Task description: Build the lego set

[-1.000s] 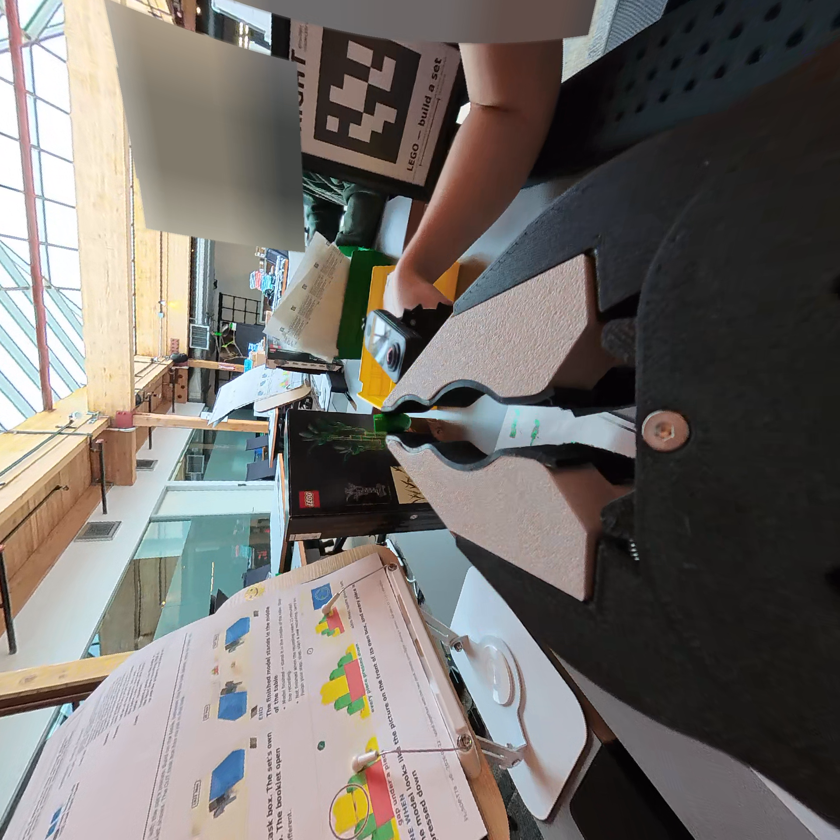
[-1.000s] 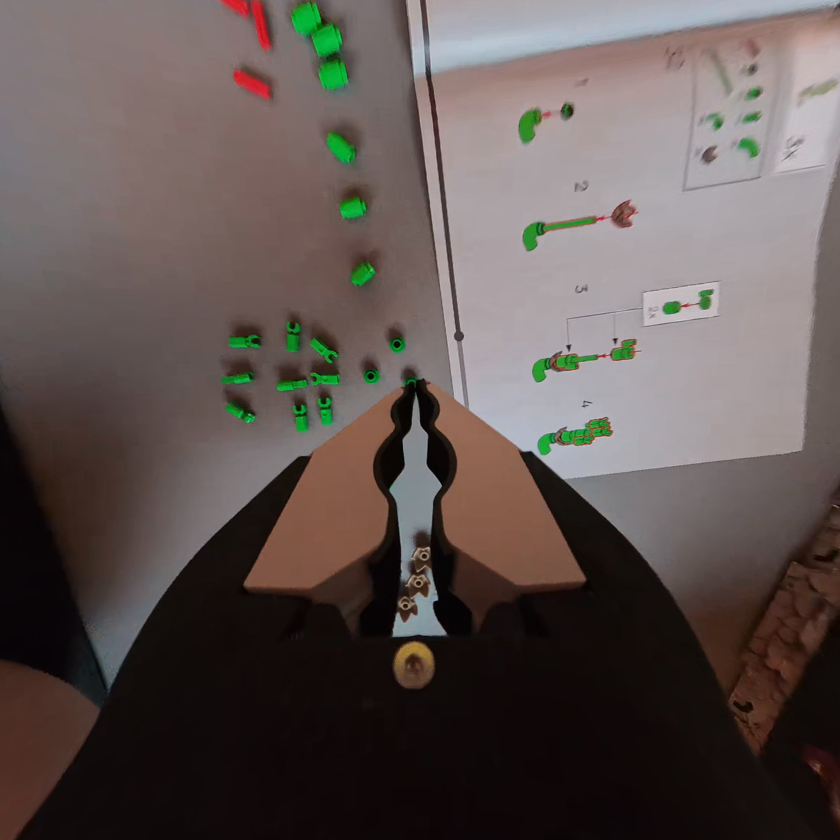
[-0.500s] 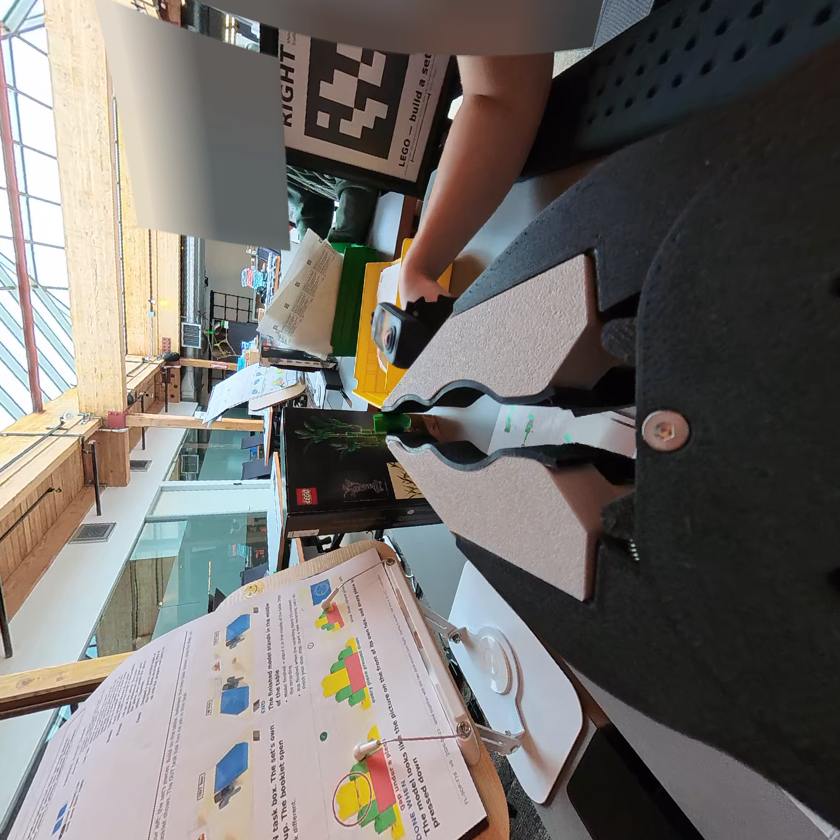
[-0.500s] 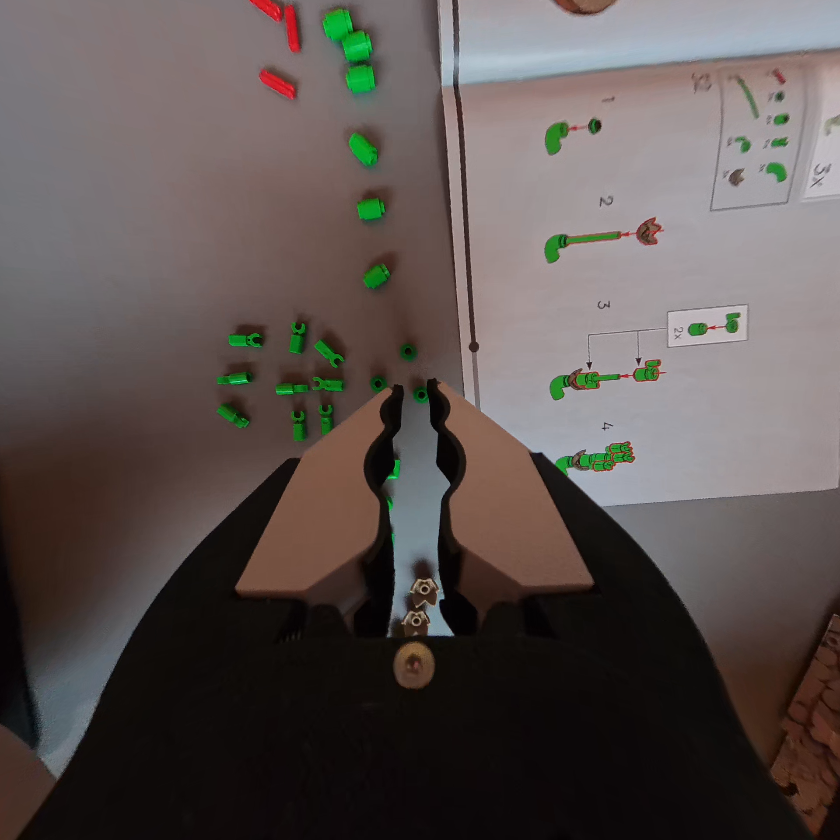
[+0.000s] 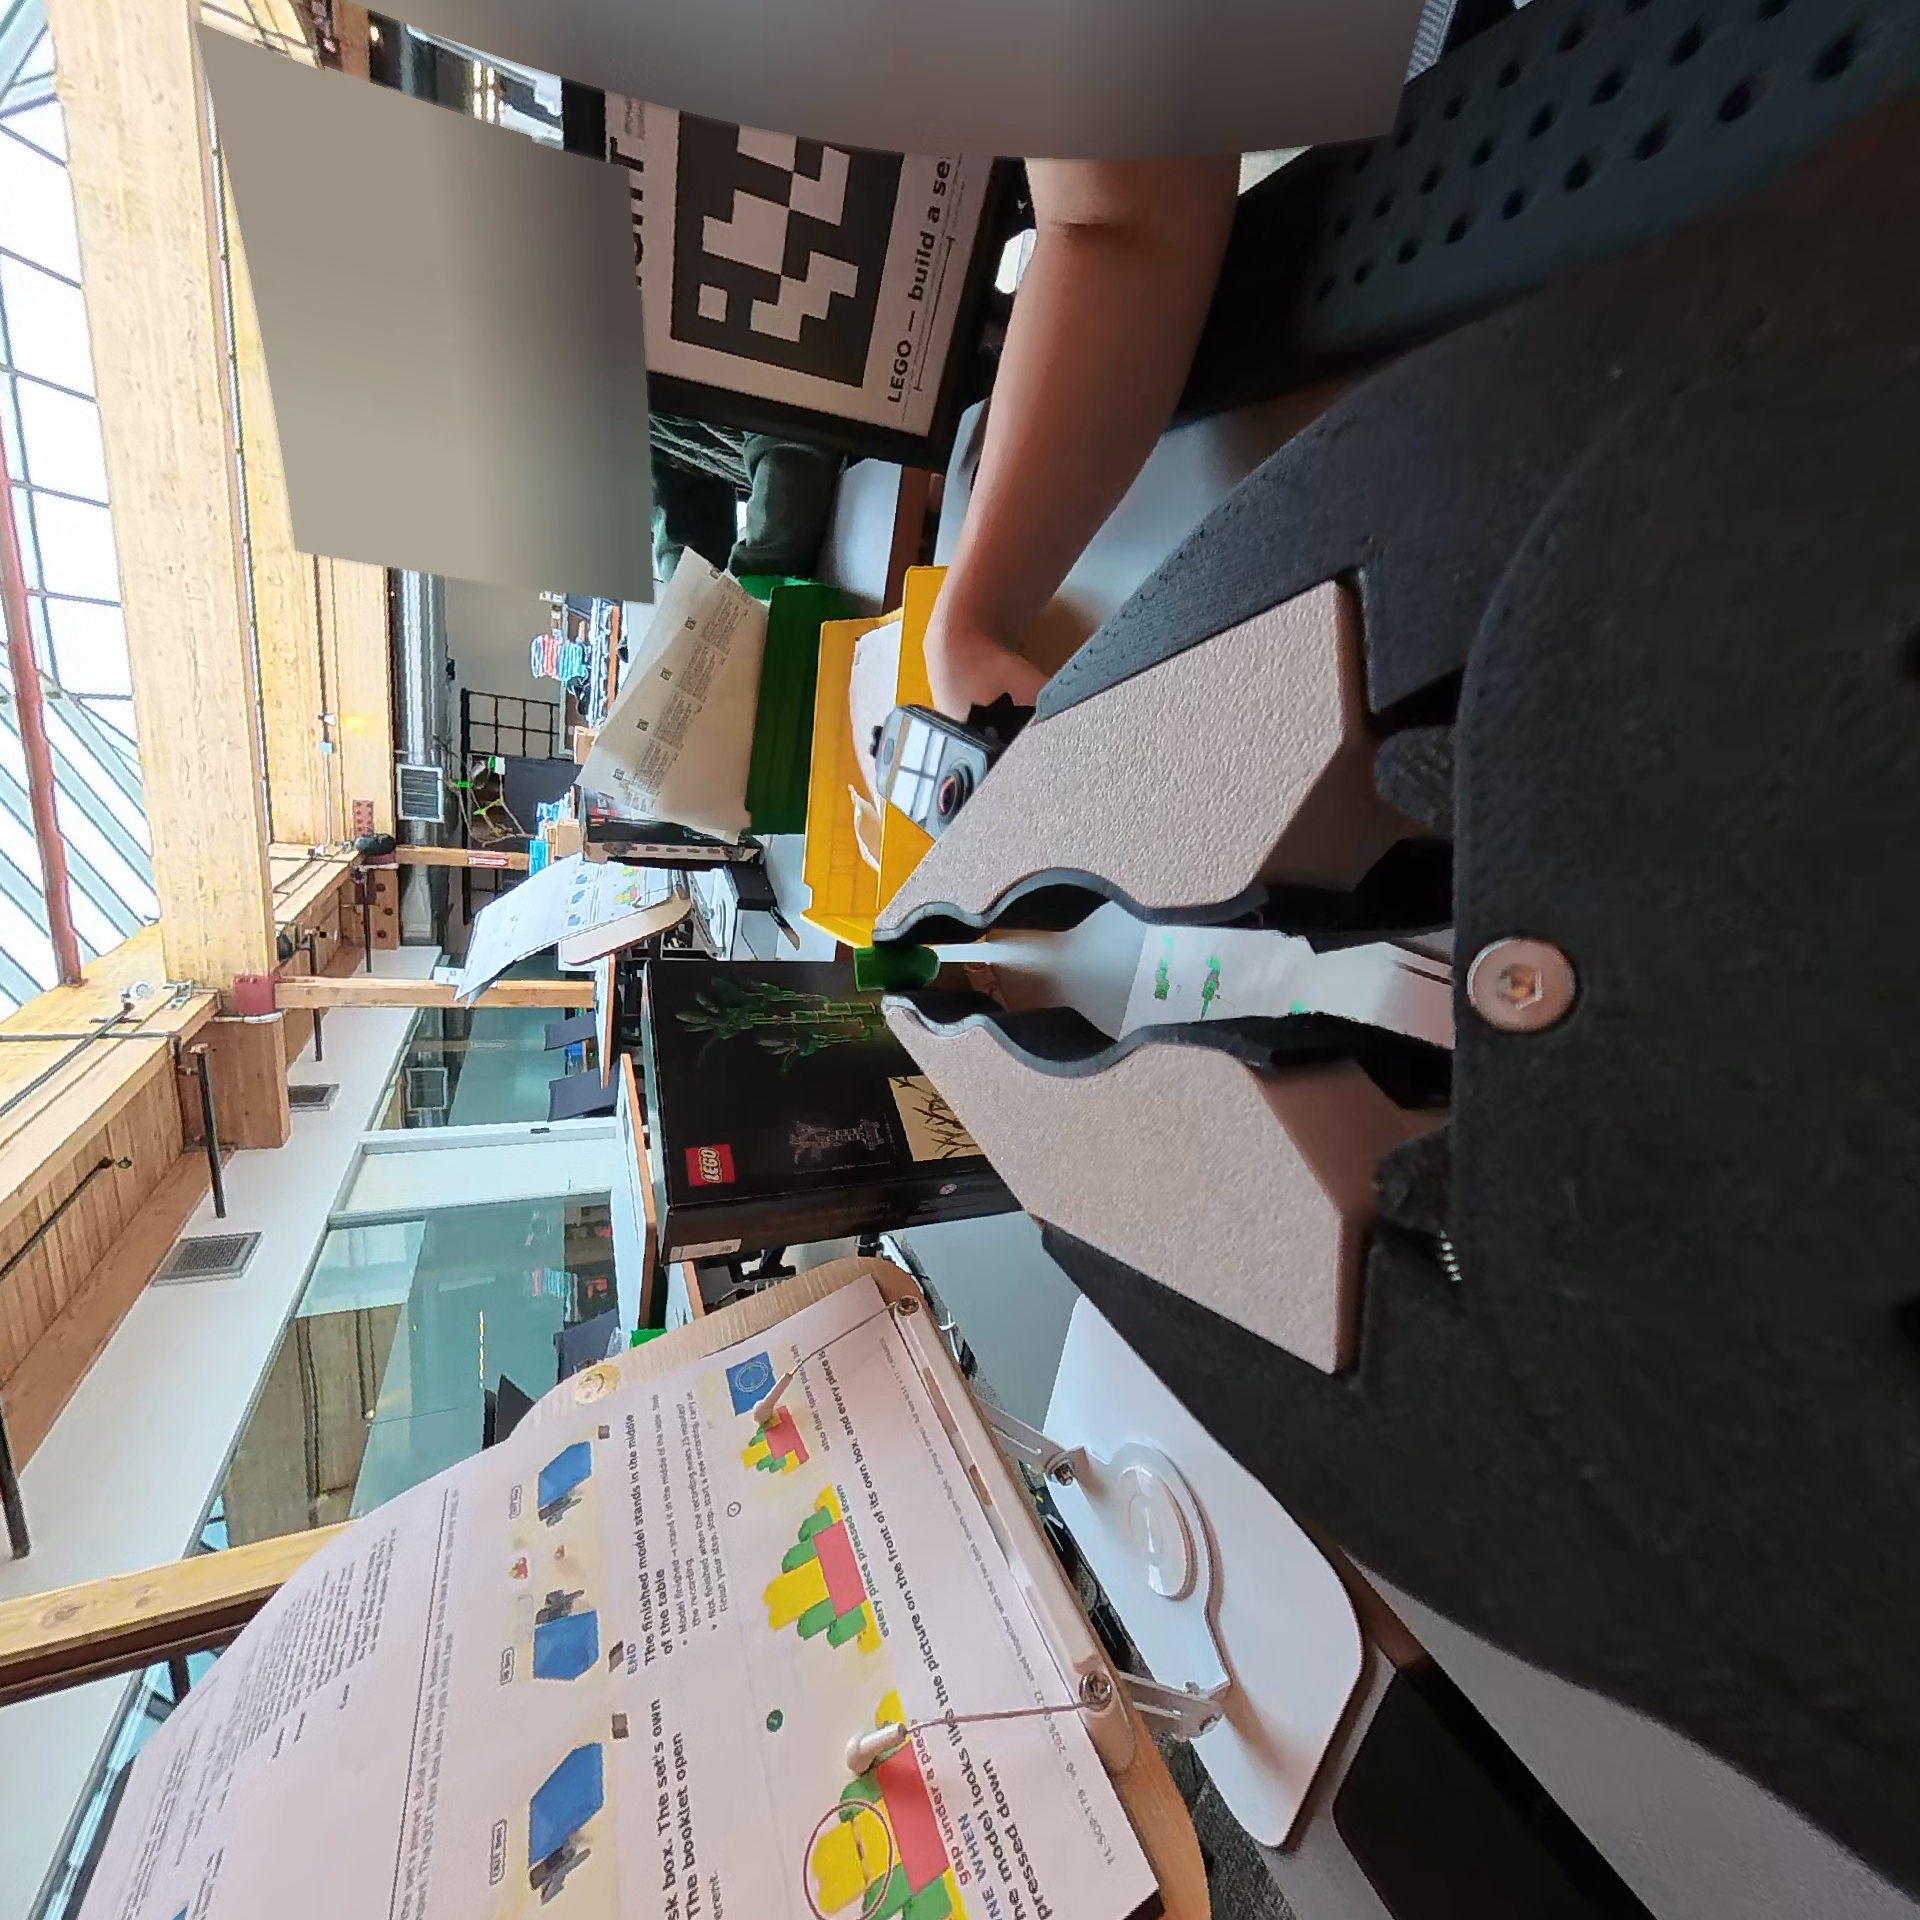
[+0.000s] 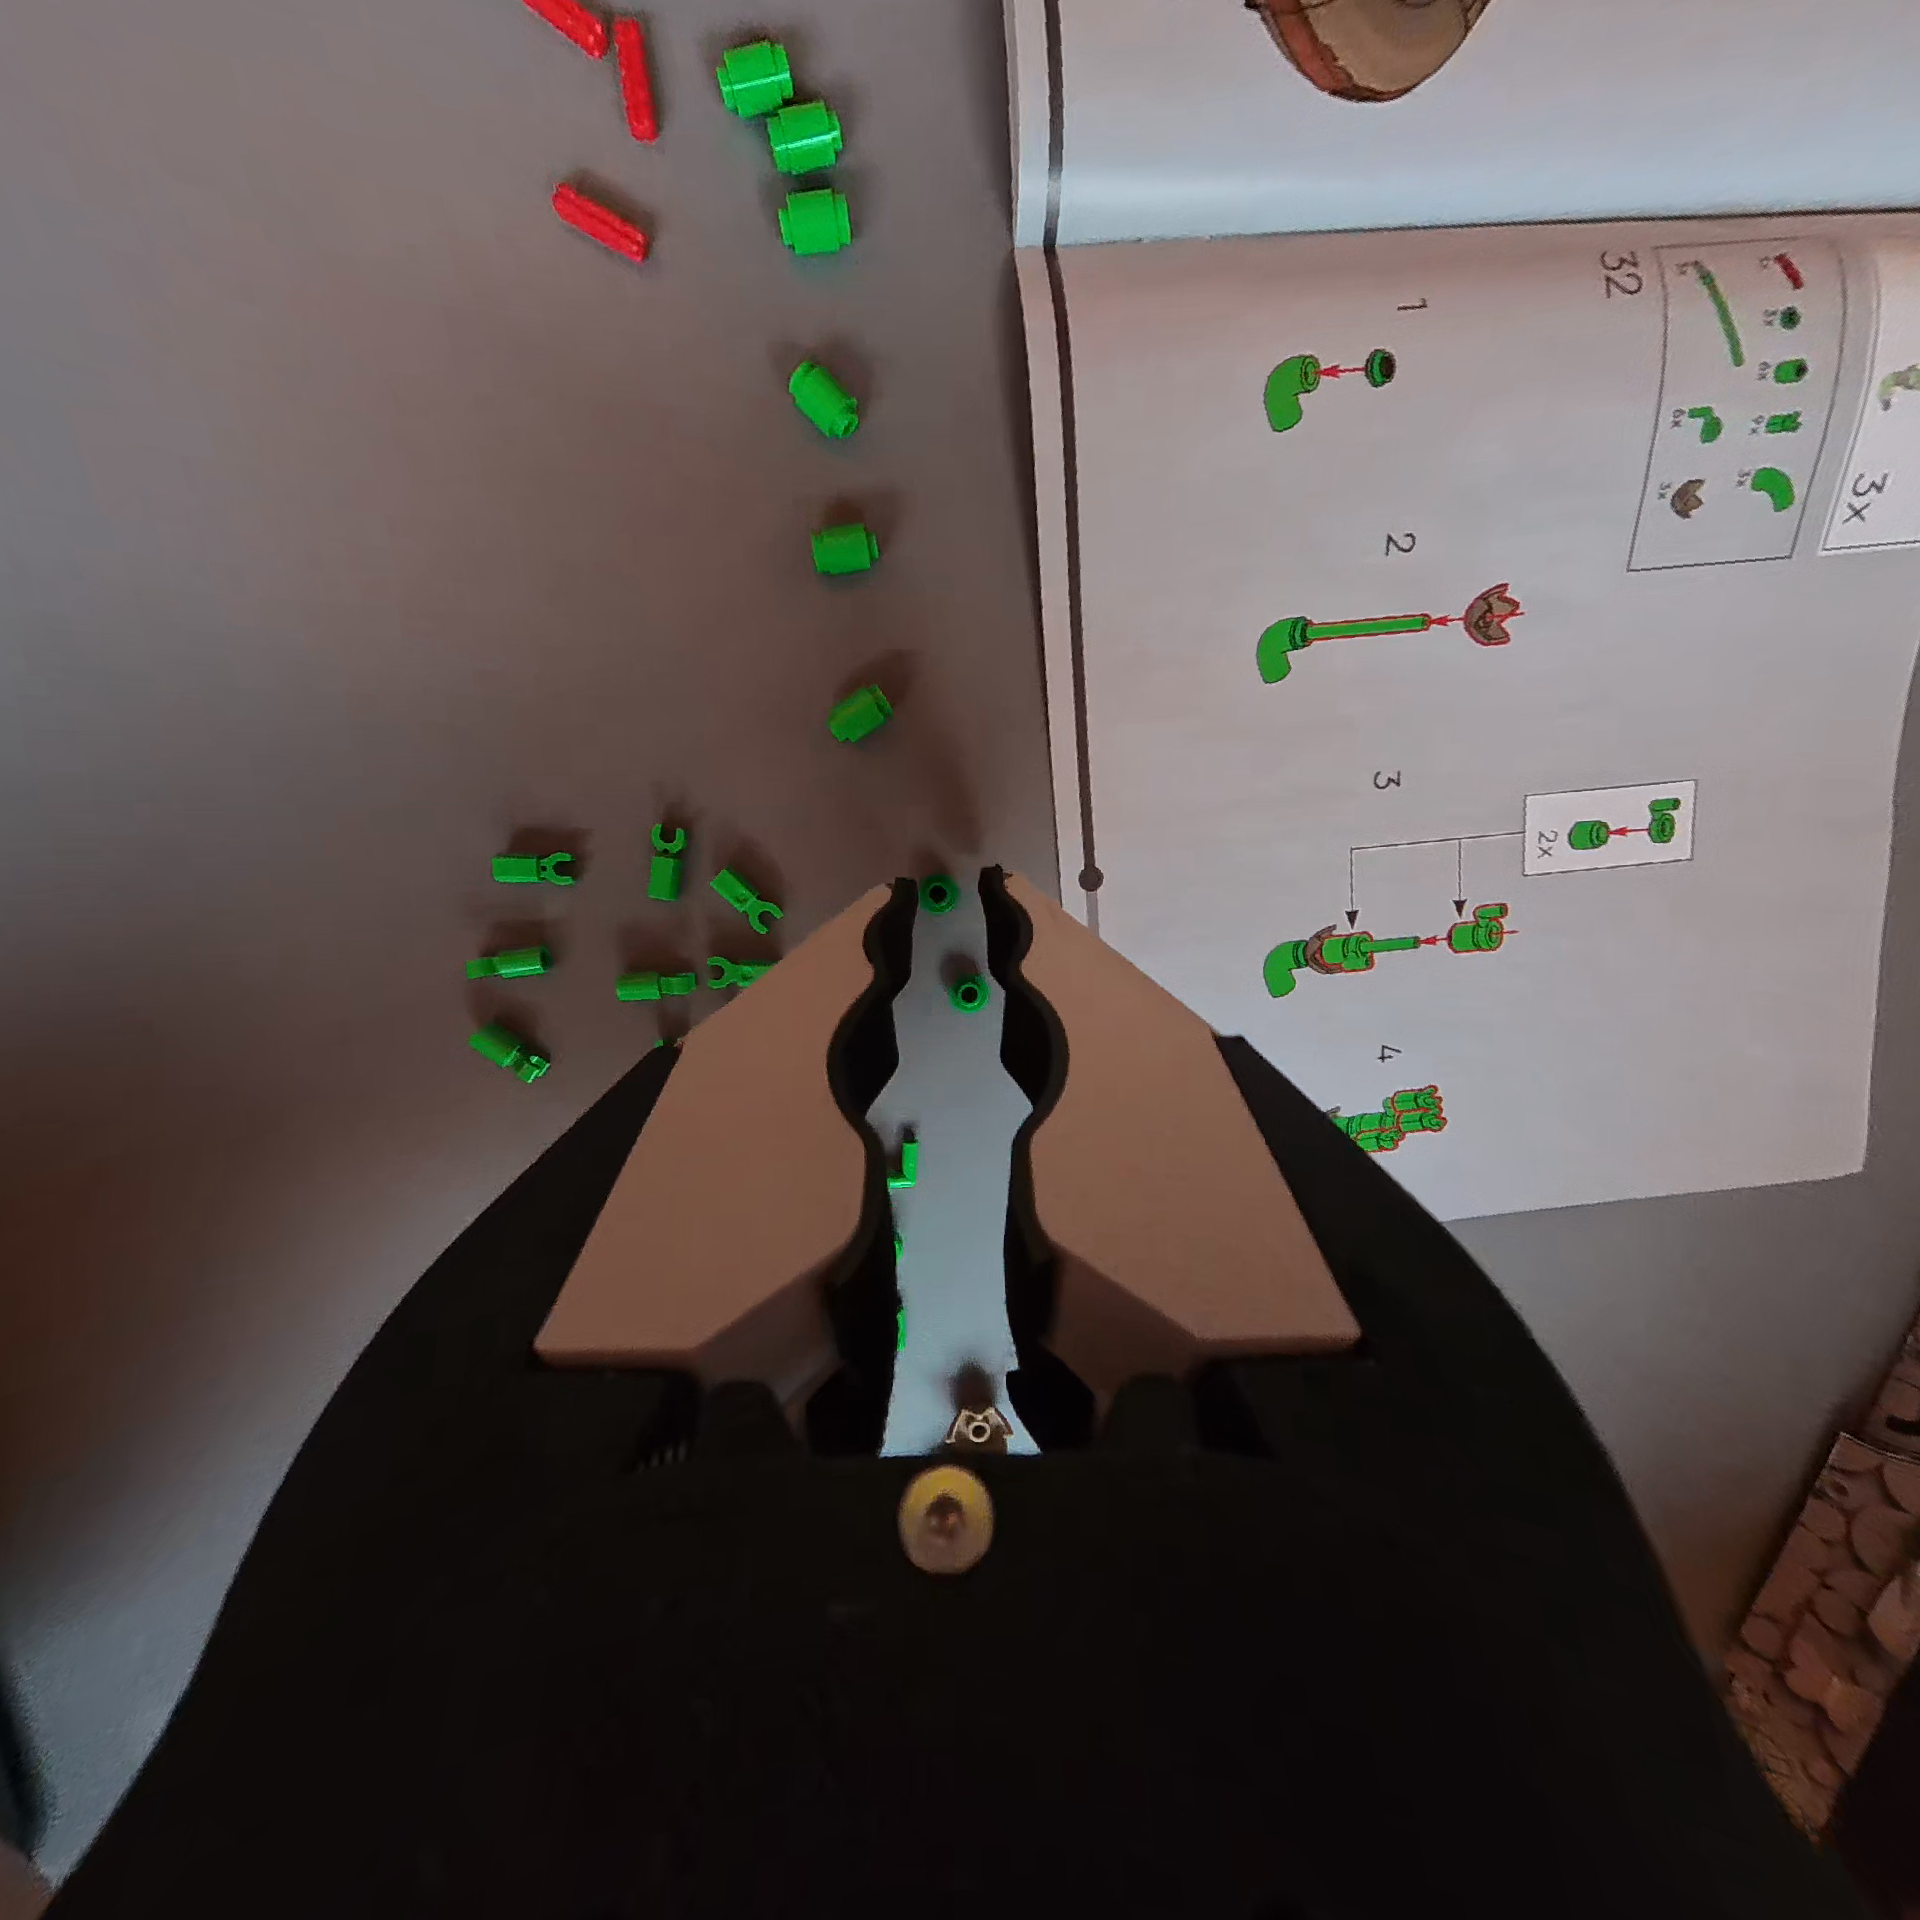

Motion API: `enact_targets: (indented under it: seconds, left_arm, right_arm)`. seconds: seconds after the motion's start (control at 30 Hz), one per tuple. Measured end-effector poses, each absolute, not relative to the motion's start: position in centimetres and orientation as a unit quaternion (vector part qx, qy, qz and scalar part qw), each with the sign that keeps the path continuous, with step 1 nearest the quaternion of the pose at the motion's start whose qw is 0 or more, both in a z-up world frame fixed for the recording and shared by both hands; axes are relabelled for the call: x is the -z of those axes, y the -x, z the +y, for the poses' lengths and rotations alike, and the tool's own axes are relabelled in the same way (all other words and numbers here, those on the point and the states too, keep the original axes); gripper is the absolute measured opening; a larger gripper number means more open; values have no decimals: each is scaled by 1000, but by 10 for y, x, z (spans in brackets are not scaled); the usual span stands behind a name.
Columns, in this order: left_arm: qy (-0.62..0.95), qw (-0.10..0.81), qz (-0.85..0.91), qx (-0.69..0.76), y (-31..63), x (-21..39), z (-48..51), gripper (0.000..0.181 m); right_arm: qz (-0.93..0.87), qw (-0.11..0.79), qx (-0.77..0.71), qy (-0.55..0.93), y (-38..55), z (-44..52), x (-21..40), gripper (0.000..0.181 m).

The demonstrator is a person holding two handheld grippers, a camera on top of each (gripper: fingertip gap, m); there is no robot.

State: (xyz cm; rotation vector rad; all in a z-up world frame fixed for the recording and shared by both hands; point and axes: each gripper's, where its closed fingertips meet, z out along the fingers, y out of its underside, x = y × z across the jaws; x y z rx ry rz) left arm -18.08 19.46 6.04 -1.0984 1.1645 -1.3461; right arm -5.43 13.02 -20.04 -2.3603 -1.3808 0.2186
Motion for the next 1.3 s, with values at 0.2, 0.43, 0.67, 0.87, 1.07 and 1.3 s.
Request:
enact_targets:
  seconds: [0.2, 0.43, 0.67, 0.87, 1.07, 1.3]
  left_arm:
    - [455, 499, 478, 561, 183, -61, 197, 4]
    - [461, 488, 493, 553, 178, -53, 195, 5]
    - [482, 441, 550, 520, 165, -24, 184, 5]
    - [515, 303, 650, 470, 158, 34, 154, 6]
    - [546, 158, 754, 328, 163, 113, 130, 6]
    - [661, -10, 706, 256, 227, 165, 155, 6]
  right_arm:
    - [-490, 187, -89, 847, 53, 128, 205, 7]
    - [-481, 186, -109, 850, 54, 126, 205, 6]
    - [-481, 198, -129, 844, 61, 126, 199, 6]
    - [-478, 220, -150, 837, 67, 128, 189, 6]
    - [-474, 232, -147, 837, 62, 130, 183, 6]
    - [-482, 231, -146, 832, 63, 129, 181, 6]
